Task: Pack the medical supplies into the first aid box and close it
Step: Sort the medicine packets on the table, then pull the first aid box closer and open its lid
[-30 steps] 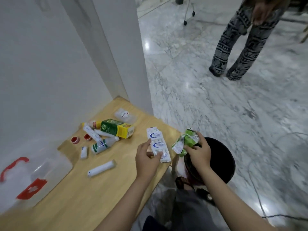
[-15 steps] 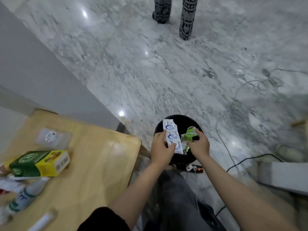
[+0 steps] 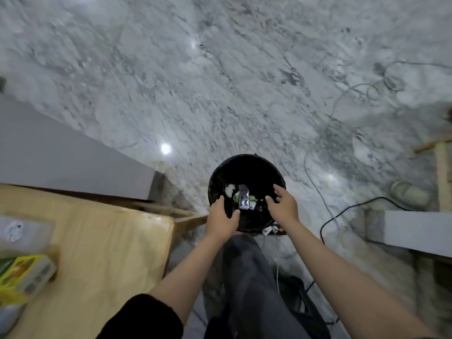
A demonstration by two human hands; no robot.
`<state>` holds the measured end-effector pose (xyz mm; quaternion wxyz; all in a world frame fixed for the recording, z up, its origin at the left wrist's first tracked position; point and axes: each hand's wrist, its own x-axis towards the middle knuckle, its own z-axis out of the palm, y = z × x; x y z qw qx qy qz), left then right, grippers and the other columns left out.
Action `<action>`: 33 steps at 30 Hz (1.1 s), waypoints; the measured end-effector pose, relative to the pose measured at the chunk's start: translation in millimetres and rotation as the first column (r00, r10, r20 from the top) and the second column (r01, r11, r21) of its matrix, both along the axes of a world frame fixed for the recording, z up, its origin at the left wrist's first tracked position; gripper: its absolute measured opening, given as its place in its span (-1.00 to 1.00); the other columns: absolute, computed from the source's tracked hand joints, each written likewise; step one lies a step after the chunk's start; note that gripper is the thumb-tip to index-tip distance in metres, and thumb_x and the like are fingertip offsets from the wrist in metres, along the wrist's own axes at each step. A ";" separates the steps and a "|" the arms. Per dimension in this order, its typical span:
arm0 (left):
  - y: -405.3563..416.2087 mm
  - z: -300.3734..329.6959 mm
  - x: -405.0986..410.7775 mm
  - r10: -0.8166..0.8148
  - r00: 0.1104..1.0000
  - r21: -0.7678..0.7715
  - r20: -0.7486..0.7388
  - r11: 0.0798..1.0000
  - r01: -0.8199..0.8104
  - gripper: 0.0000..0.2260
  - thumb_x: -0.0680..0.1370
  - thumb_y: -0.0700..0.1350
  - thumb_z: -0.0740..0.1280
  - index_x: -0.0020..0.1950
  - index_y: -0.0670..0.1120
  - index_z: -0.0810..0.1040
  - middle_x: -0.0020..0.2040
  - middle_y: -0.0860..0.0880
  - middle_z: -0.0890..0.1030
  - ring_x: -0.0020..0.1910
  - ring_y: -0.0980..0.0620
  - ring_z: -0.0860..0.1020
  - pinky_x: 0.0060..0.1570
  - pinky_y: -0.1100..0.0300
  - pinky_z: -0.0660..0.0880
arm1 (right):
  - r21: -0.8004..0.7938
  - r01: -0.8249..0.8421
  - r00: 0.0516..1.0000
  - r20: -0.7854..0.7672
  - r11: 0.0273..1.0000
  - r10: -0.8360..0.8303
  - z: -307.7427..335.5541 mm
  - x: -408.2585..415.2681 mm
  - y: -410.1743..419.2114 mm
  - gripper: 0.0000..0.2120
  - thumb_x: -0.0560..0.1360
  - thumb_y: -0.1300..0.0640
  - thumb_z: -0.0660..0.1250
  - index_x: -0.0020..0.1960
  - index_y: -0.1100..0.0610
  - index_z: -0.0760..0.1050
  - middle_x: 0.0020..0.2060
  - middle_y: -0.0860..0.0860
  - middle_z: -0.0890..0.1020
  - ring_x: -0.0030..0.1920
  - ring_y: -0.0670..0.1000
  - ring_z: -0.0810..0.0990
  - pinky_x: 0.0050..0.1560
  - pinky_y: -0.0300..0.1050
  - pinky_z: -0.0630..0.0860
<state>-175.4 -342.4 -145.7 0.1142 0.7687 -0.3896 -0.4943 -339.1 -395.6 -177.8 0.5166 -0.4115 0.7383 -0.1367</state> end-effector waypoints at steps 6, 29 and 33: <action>1.0 58.5 6.8 0.092 0.996 -0.314 0.008 0.946 -0.085 -0.43 0.54 0.04 0.25 0.50 -0.08 0.19 0.45 -0.03 0.30 0.43 0.04 0.27 0.39 0.14 0.24 | -0.176 -0.041 0.991 0.116 0.984 0.062 47.6 44.2 0.6 -0.53 0.54 0.09 0.30 0.42 0.09 0.33 0.35 0.07 0.48 0.34 0.03 0.45 0.30 -0.10 0.39; 363.3 167.2 149.6 0.919 0.363 -0.720 0.152 0.355 -0.597 -0.52 0.52 -0.09 0.32 0.42 -0.10 0.34 0.34 -0.06 0.40 0.32 0.06 0.36 0.17 0.40 0.20 | -0.645 -0.610 0.474 0.168 0.460 0.864 188.4 287.4 261.4 -0.71 0.52 0.15 0.31 0.24 0.10 0.49 0.09 0.01 0.63 0.15 -0.02 0.56 0.09 -0.17 0.44; 413.2 157.1 159.9 0.968 0.190 -0.707 0.164 0.250 -0.662 -0.52 0.51 -0.09 0.33 0.41 -0.11 0.35 0.36 -0.11 0.40 0.35 -0.04 0.38 0.24 0.28 0.24 | -0.671 -0.676 0.306 0.119 0.304 0.944 190.3 317.4 303.1 -0.71 0.50 0.16 0.32 0.23 0.11 0.52 0.10 0.03 0.64 0.15 0.00 0.56 0.12 -0.14 0.43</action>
